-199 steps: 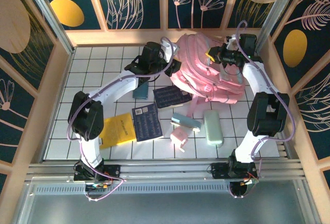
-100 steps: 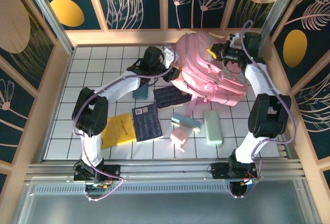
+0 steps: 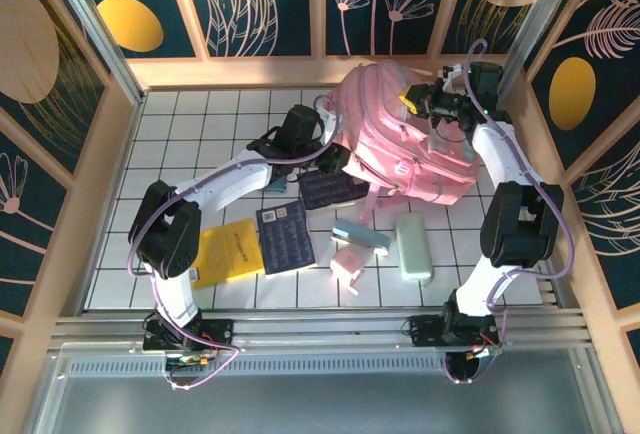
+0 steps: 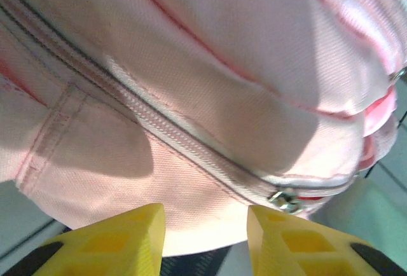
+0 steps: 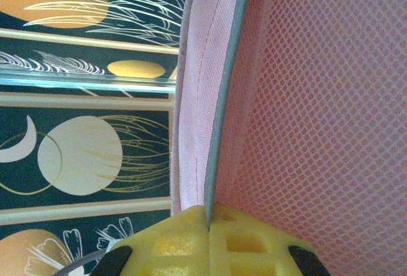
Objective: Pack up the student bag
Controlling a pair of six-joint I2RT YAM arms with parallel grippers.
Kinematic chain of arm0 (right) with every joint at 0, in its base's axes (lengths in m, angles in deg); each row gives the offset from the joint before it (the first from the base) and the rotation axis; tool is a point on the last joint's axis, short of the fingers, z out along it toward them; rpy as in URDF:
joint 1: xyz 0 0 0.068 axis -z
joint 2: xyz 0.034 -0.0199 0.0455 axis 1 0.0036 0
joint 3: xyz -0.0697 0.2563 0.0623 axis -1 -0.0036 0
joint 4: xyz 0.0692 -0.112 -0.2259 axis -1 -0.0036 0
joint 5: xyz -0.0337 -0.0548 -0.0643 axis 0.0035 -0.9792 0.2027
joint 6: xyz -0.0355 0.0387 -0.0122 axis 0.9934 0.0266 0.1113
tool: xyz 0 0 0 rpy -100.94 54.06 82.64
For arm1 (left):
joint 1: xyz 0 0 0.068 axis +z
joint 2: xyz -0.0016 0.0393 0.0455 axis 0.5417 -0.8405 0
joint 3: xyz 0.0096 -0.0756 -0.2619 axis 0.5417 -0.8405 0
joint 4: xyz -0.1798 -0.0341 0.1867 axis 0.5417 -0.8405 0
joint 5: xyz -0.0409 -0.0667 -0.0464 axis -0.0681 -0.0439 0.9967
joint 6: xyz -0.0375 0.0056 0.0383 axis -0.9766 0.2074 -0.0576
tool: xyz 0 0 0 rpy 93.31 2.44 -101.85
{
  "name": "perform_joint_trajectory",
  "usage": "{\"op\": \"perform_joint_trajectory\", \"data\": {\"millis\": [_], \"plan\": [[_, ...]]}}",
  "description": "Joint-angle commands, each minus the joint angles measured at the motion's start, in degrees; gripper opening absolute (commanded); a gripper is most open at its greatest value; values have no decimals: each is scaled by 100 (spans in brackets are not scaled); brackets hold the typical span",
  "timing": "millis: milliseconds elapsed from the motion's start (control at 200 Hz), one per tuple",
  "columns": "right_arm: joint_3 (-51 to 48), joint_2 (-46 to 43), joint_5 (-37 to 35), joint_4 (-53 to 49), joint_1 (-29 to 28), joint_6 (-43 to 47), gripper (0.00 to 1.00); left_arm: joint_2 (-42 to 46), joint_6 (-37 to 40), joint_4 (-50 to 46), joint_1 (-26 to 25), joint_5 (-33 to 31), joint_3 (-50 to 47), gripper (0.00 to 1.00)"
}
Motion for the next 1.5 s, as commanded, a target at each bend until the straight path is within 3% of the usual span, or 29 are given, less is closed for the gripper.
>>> {"op": "perform_joint_trajectory", "data": {"millis": [0,330,721,916,1161,1241,1301,1376,1497], "plan": [[402,-376,-32,196,-91,65,0,131,-928,-366,-248,-16,-15,44],[600,-146,-105,98,-154,-90,0,-102,-1612,-710,-418,71,388,48],[621,-85,-37,134,-230,-156,0,-868,-1697,-1454,-553,-606,1408,51],[614,-102,0,178,-234,-210,0,-1004,-1781,-1615,-584,-841,1558,44],[544,-111,58,298,-226,-304,0,-944,-1595,-1671,-593,-916,1394,22],[550,-126,71,317,-227,-323,0,-966,-1581,-1666,-598,-887,1356,20],[551,-122,89,342,-229,-340,0,-980,-1573,-1661,-599,-880,1341,25],[529,-137,99,364,-230,-358,0,-980,-1607,-1653,-599,-912,1326,42],[485,-166,109,418,-250,-416,0,-987,-1688,-1696,-612,-1090,1341,48]]}}
